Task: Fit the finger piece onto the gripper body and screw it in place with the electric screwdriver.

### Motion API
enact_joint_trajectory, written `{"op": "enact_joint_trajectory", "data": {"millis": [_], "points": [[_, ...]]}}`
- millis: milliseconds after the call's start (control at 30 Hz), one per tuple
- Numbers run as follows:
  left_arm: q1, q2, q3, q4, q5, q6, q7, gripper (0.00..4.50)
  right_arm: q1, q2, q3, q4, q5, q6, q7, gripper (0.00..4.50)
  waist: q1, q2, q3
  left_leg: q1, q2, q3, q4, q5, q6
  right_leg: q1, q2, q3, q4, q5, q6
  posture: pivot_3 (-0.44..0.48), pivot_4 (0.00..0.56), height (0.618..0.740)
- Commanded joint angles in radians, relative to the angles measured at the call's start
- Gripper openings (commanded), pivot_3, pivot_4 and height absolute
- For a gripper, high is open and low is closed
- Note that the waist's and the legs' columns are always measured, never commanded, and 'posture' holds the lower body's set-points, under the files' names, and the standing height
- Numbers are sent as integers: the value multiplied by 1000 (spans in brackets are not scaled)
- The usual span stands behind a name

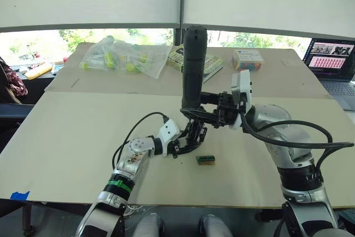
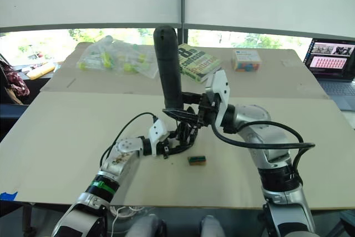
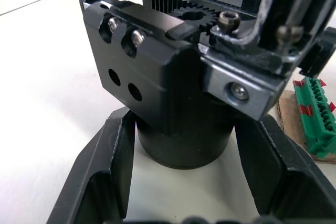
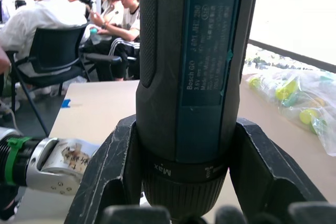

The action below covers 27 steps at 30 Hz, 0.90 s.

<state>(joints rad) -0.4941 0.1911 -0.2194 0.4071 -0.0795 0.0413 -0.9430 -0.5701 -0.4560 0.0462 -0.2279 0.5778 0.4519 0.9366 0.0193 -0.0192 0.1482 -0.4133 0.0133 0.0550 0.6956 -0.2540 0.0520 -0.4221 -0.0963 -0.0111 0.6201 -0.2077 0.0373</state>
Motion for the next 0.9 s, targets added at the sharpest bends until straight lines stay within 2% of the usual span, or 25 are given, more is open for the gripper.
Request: {"op": "enact_joint_trajectory", "data": {"millis": [33, 900], "points": [[34, -5, -53, 30, 19, 37, -17, 2285, 33, -8, -7, 5, -15, -3, -13, 1924, -2, 0, 0, 1, 0, 0, 0, 0, 0, 1, 0, 0, 0, 0, 0, 0, 150, 740], [30, -2, -48, 40, 20, 37, -13, 2285, 96, -33, 109, 53, -131, -41, -90, 1924, -7, -1, -17, 12, 2, 0, -3, 0, 0, 10, 0, 0, -4, 0, -1, 0, 150, 740]]}}
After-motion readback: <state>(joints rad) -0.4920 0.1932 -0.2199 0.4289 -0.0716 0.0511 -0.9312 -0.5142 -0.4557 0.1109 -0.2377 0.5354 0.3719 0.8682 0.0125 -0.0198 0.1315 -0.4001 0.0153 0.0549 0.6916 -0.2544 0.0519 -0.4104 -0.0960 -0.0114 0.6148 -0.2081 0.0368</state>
